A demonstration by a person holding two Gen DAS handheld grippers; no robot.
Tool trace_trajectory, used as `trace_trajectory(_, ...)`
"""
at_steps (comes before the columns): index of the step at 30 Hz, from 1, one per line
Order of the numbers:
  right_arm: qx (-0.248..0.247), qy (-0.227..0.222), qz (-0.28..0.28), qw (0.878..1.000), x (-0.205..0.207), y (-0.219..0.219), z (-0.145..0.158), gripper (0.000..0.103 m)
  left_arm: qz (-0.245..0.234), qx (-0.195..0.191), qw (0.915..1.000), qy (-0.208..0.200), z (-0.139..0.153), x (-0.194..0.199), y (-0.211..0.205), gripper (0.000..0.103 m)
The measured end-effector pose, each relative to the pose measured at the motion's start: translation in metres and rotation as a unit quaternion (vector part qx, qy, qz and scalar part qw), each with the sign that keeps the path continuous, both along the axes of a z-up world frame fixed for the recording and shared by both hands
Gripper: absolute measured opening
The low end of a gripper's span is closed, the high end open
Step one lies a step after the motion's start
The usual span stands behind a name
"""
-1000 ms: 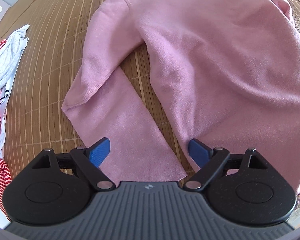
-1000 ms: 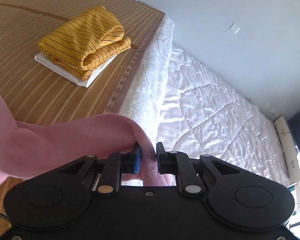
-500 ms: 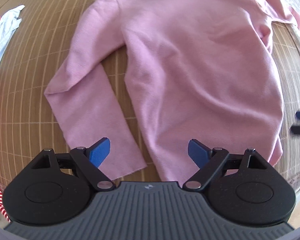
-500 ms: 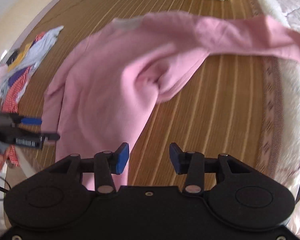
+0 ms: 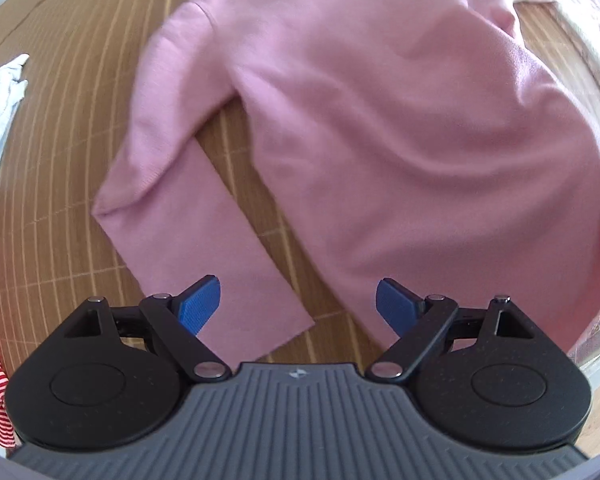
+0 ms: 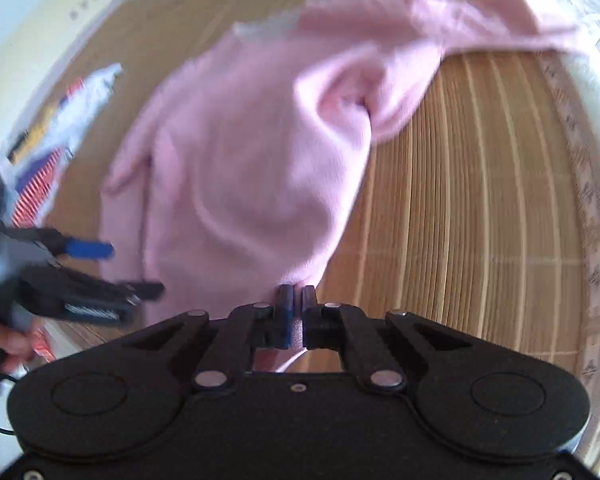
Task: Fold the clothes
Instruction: 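Drag the sweatshirt hem across the mat with the right gripper to spread it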
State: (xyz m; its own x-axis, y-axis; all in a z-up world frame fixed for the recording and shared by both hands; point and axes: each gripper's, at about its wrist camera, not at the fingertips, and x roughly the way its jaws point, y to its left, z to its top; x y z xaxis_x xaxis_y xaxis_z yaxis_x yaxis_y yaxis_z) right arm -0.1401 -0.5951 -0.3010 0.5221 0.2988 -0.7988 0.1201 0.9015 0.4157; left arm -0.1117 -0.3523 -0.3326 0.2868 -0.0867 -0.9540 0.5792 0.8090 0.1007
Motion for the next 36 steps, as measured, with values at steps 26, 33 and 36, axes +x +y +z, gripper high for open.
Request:
trace_trajectory(26,-0.023,0.120,-0.065,0.990,-0.004,0.003,-0.048,0.048,0.060,-0.017,0.9980,0.006,0.004,0.048,0.068,0.089)
trace_trajectory(33,-0.085,0.135,-0.055,0.986,-0.003,0.031,-0.066,0.027,0.045,-0.022,0.9987,0.010,0.004,0.043,0.056,0.089)
trace_trajectory(36,-0.143,0.133,0.004,0.981,-0.005,0.038,-0.065,0.002,0.041,-0.022,0.9989,0.006,0.004,0.043,0.050,0.089)
